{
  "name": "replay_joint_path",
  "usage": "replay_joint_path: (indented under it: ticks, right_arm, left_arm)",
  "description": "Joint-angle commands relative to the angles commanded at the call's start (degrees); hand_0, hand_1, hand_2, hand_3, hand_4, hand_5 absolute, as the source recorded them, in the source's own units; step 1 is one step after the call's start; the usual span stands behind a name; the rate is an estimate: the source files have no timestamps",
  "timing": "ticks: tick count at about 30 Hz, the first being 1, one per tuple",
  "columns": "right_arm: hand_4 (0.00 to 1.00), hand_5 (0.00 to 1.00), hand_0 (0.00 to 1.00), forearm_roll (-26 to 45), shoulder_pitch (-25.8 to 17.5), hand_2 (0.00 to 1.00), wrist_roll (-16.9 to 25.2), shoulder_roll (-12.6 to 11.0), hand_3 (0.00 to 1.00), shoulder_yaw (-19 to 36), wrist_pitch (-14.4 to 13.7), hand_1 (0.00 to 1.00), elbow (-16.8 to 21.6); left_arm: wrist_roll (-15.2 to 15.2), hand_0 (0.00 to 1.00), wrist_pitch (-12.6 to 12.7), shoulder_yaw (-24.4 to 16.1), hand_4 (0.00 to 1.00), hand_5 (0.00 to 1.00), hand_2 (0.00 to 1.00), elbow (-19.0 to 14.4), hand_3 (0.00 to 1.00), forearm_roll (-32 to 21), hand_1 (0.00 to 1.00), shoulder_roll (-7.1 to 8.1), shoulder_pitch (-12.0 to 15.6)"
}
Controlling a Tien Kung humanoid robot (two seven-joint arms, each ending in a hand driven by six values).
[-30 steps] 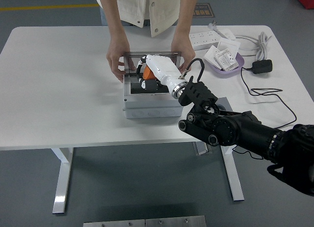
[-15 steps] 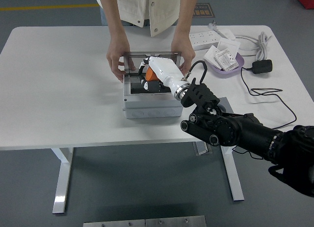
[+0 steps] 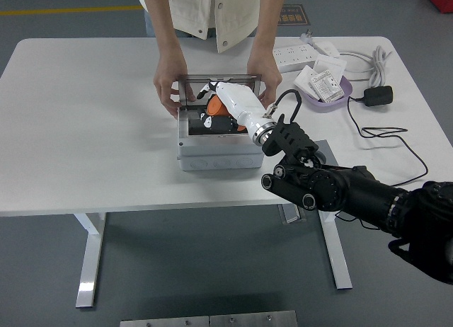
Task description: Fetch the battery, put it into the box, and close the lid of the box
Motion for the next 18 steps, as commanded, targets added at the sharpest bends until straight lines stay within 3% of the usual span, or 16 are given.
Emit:
replay_joint_path:
  ticks: [1, 11, 18]
  right_arm:
    - [0.722, 0.423, 0.660, 0.1, 0.0, 0.586, 0.1, 0.0, 0.664, 0.1, -0.1, 0.518, 0.1]
    - [0.743, 0.450, 0.689, -0.6, -0.3, 0.604, 0.2, 0.0, 0.678, 2.5, -0.3, 0.541, 1.7]
    - [0.781, 0.468, 0.703, -4.2, -0.9, 0.595, -1.7, -1.2, 0.687, 7.1, 0.6, 0.541, 7.3]
  left_arm:
    - [0.0, 0.618, 0.0, 0.0, 0.871, 0.355, 0.754, 0.0, 0.782, 0.0, 0.782, -0.01, 0.0]
    - [-0.1, 0.618, -0.4, 0.5, 0.868, 0.351, 0.752, 0.0, 0.782, 0.1, 0.782, -0.29, -0.5]
    - [0.3, 0.618, -0.4, -0.4, 0.865, 0.346, 0.750, 0.0, 0.781, 1.0, 0.781, -0.51, 0.3]
